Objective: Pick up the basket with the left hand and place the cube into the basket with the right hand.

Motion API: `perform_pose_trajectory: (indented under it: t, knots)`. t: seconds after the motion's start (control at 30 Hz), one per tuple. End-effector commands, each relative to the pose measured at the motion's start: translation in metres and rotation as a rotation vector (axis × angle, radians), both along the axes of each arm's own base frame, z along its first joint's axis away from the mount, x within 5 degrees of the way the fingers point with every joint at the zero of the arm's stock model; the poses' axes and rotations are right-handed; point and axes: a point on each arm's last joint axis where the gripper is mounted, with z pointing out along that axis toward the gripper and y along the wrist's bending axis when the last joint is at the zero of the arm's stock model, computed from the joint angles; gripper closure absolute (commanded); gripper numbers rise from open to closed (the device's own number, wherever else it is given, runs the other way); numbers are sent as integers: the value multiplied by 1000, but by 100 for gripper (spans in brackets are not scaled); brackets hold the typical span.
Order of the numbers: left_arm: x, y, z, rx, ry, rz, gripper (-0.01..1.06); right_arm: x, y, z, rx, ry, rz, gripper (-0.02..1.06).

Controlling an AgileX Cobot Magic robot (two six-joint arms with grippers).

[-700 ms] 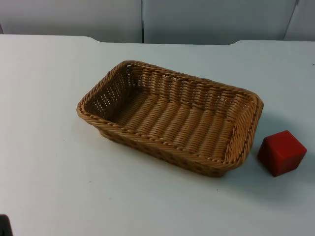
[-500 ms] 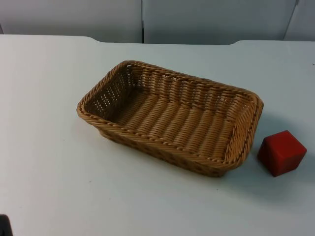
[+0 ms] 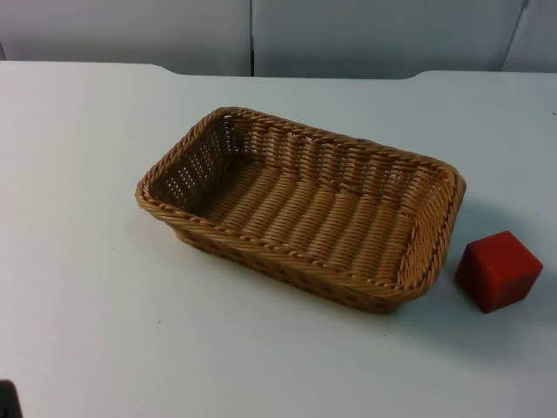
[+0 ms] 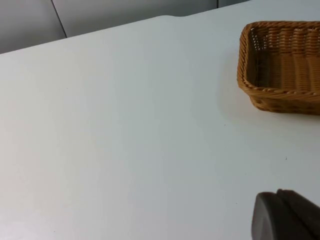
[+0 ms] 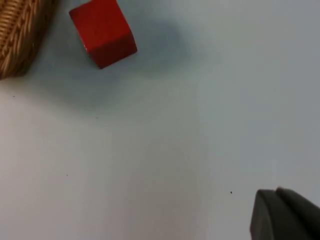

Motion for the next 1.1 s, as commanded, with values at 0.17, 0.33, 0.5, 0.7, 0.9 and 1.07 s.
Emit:
perform_pose_trajectory:
  t: [0.17, 0.33, 0.5, 0.7, 0.9, 1.07]
  knots:
    - [0, -1, 0, -15, -11, 2, 105, 15, 3, 4, 18, -28, 40, 104]
    - [0, -1, 0, -15, -11, 2, 105, 16, 3, 4, 17, -45, 39, 104]
    - [0, -1, 0, -15, -11, 2, 105, 18, 3, 5, 15, -64, 37, 104]
    - [0, 0, 1, -13, -18, 4, 105, 18, 3, 5, 15, -65, 37, 104]
    - [0, -3, 2, -52, -22, -16, 105, 18, 3, 5, 17, -65, 34, 104]
    - [9, -13, 17, -171, 0, -73, 105, 17, 3, 5, 26, -51, 35, 104]
